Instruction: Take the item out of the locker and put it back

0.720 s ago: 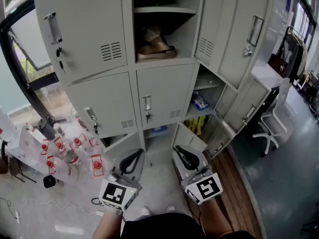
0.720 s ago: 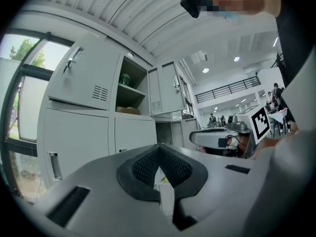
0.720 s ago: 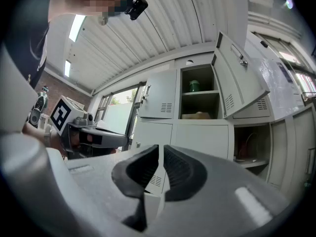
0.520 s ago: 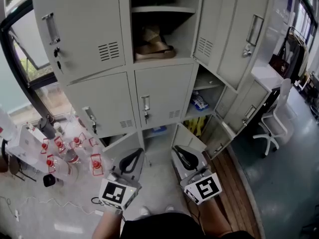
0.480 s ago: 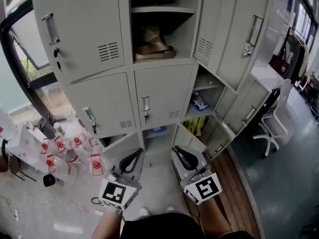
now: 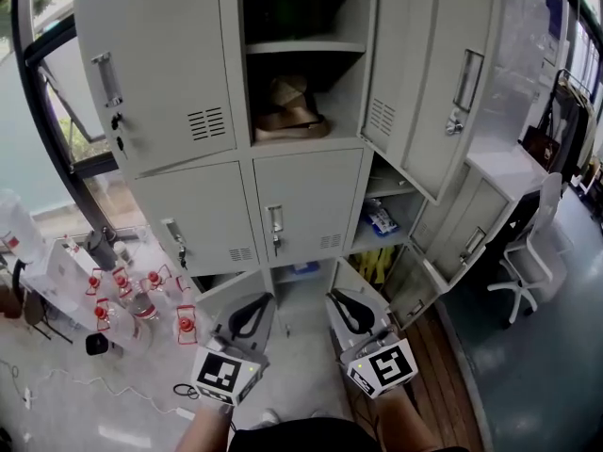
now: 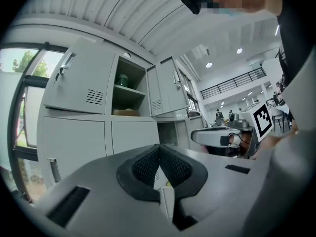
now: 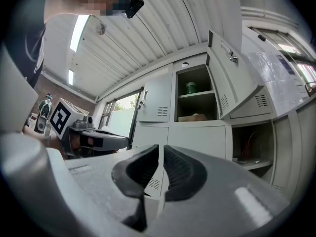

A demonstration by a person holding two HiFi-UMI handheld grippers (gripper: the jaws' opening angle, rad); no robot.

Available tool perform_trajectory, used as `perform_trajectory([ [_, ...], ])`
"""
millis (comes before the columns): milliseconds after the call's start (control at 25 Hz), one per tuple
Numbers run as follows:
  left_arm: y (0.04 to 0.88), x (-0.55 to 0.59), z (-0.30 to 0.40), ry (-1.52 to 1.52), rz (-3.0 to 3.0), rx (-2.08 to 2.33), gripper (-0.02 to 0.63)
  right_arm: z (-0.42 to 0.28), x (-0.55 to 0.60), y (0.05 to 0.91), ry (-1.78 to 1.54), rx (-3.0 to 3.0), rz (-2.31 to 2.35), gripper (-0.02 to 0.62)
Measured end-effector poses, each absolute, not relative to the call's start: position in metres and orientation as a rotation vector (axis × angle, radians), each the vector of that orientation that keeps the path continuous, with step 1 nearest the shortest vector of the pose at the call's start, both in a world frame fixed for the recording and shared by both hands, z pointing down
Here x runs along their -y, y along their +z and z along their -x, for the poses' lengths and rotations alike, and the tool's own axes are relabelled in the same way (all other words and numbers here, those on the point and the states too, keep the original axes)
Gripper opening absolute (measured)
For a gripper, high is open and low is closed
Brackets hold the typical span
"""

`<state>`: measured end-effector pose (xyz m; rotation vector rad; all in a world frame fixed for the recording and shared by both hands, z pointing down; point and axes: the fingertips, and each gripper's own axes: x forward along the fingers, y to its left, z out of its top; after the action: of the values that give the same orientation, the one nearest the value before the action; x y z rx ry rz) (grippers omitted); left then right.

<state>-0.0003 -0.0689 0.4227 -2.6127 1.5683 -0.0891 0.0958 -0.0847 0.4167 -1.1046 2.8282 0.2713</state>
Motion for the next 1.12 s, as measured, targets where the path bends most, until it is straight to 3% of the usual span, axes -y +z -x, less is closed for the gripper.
perform_trajectory([
  [480, 0.411, 0.096, -0.002, -0.136, 2.490, -1.552, 0.012, -0.105, 0.113, 0.385, 0.346, -2.789, 1.024, 0.026],
  [1120, 0.339, 0.195, 0.070, 0.015, 2.481, -1.385, 0.012, -0.044, 0.207, 0.286, 0.505, -2.611, 1.201, 0.029],
])
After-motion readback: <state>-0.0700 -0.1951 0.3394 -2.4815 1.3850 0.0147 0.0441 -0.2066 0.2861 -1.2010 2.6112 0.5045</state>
